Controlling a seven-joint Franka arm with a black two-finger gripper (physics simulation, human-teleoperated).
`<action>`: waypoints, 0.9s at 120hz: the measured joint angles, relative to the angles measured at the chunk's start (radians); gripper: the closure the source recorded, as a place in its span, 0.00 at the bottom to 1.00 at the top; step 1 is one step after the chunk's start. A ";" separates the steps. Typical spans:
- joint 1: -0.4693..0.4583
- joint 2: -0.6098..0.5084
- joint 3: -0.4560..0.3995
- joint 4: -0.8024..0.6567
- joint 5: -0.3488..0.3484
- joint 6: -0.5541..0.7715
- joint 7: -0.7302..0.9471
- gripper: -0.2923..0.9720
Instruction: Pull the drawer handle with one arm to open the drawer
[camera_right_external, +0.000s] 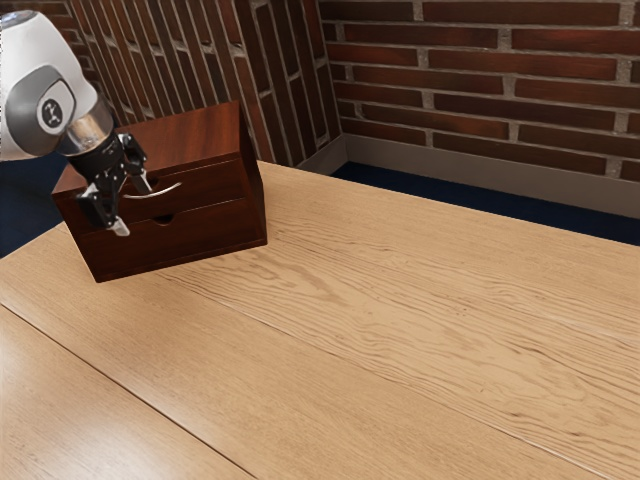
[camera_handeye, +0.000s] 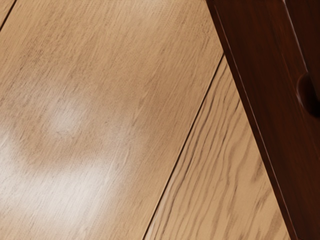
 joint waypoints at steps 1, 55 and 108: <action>0.001 0.002 0.000 0.000 -0.001 0.003 -0.001 0.23; 0.040 0.059 0.000 0.000 -0.028 0.133 -0.046 0.23; 0.061 0.140 -0.001 0.027 -0.040 0.230 -0.067 0.23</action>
